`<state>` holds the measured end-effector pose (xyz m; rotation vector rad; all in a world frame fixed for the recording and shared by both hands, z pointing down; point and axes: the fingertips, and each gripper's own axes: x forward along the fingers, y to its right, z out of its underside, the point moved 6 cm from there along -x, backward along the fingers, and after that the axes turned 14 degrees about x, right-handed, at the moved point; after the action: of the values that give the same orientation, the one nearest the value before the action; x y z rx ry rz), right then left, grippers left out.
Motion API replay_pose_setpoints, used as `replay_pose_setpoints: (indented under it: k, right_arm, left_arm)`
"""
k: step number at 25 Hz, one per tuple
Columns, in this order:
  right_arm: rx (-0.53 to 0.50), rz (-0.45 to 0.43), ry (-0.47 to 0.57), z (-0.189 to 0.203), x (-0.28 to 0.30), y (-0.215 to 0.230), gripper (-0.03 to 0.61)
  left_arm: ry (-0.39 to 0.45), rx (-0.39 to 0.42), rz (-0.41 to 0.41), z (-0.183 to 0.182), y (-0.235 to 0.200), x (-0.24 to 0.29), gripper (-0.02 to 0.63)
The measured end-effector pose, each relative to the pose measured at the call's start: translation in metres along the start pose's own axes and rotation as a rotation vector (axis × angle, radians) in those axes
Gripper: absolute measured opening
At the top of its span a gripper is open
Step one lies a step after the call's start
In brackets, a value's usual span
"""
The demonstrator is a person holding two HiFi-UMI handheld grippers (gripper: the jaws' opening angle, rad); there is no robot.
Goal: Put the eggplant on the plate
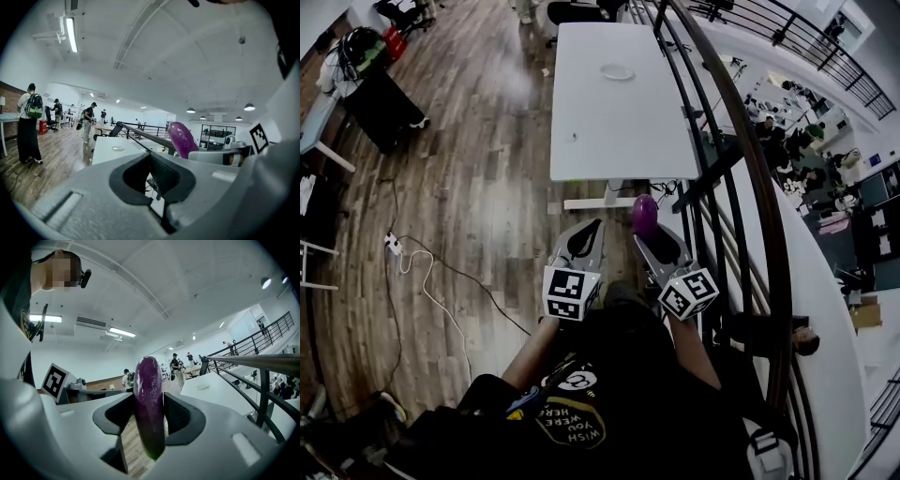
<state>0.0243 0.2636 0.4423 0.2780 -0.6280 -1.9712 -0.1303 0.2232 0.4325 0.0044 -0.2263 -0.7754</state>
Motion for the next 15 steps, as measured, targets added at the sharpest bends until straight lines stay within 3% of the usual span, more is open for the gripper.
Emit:
replay_pose_setpoints:
  k: [8,15]
  right_arm:
    - [0.016,0.024,-0.001,-0.013,0.037,0.032,0.201]
    - [0.015,0.007,0.007,-0.058,0.088,0.102,0.201]
  left_arm:
    - [-0.021,-0.025,0.011,0.012,-0.022,0.039,0.005]
    - [-0.032,0.006,0.001,-0.011,-0.050,0.134,0.005]
